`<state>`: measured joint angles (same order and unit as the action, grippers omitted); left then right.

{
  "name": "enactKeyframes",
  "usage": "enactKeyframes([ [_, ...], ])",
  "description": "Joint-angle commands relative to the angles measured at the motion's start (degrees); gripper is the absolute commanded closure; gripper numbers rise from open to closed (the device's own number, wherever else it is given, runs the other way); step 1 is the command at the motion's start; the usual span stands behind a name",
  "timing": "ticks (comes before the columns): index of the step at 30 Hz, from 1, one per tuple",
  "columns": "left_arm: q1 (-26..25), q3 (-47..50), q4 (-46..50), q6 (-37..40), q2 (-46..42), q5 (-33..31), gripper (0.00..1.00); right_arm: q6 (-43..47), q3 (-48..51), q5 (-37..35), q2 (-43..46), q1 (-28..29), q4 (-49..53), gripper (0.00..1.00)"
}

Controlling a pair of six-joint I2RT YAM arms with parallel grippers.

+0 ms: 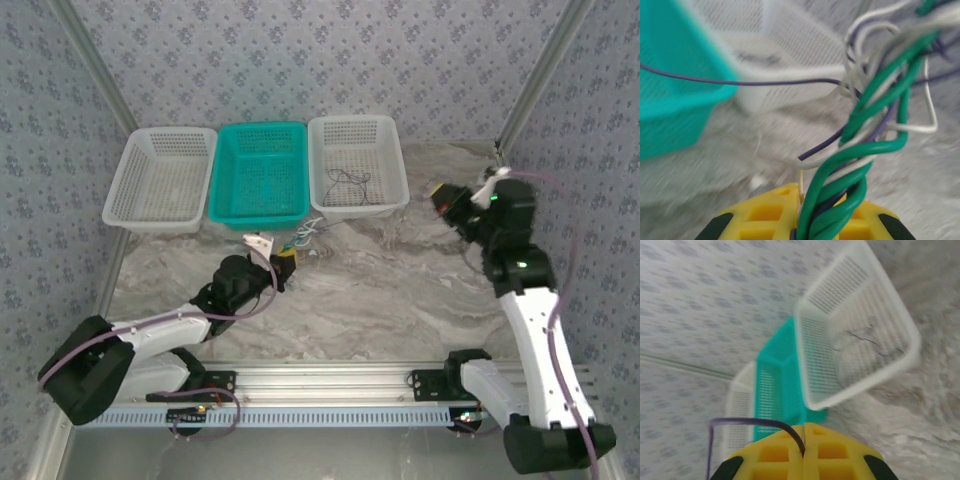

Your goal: Untangle the cables

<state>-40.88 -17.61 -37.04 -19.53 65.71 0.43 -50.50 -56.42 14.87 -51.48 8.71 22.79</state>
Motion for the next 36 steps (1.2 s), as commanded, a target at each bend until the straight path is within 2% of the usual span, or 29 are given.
enactKeyframes([
  [1, 0.75, -0.59, 11.43, 2.53, -2.68, -2.98, 0.91, -3.44, 12.61, -18.49, 4.24, 9.46, -3.66, 1.0],
  [2, 0.74, -1.15, 12.46, 3.3, -2.95, -2.7, 0.91, -5.93, 16.0, -20.83, 5.51, 10.84, -2.74, 1.0],
  [3, 0.71, -1.71, 13.5, 4.02, -2.98, -2.16, 0.92, -6.95, 18.56, -20.2, 6.51, 11.0, -2.75, 0.88],
  [5, 0.65, -2.52, 15.05, 5.12, -2.75, -1.03, 0.94, -6.55, 18.93, -19.64, 7.74, 10.57, 1.2, 0.47],
  [6, 0.67, -2.86, 16.01, 5.69, -2.5, -0.7, 0.95, -5.73, 16.92, -21.49, 8.5, 10.26, 4.93, 0.29],
  [7, 0.59, -3.04, 16.61, 6.16, -2.23, -0.57, 0.95, -4.47, 14.78, -23.43, 9.03, 10.08, 8.27, 0.18],
  [8, 0.57, -3.03, 16.92, 6.73, -1.87, -0.38, 0.96, -1.54, 11.96, -24.92, 9.71, 9.99, 10.79, 0.12],
  [10, 0.61, -3.04, 17.03, 7.86, -1.02, 0.52, 0.98, 5.67, 8.3, -22.98, 11.27, 9.87, 8.61, 0.1],
  [11, 0.59, -3.26, 17.17, 8.31, -0.46, 0.89, 1.0, 9.27, 7.75, -17.92, 11.89, 9.88, 3.41, 0.08],
  [14, 0.45, -4.55, 17.6, 9.23, 1.17, 2.7, 1.0, 16.94, 7.69, 3.42, 9.54, 10.62, -13.59, 0.12],
  [15, 0.16, -5.01, 17.37, 9.5, 1.6, 3.15, 1.0, 17.02, 6.76, 7.68, 6.51, 11.51, -16.16, 0.14],
  [17, -0.12, -5.57, 16.18, 9.71, 1.9, 3.96, 1.0, 19.61, 3.42, 11.57, -0.15, 14.48, -14.88, 0.16],
  [21, -0.17, -8.28, 17.02, 10.63, 1.79, 10.33, 1.0, 31.35, -2.22, 14.86, -11.68, 23.05, -9.45, 0.15],
  [24, -0.19, -11.12, 20.0, 10.72, 2.06, 15.27, 1.0, 36.4, -1.5, 15.93, -16.18, 26.29, -10.85, 0.14],
  [30, -0.22, -11.93, 19.76, 8.84, 1.56, 17.43, 1.0, 35.29, 3.69, 12.89, -19.06, 26.78, -16.38, 0.28],
  [36, -0.24, -13.42, 19.33, 8.25, 2.39, 20.76, 1.0, 32.18, 4.37, 15.13, -23.61, 28.18, -24.41, 0.32],
])
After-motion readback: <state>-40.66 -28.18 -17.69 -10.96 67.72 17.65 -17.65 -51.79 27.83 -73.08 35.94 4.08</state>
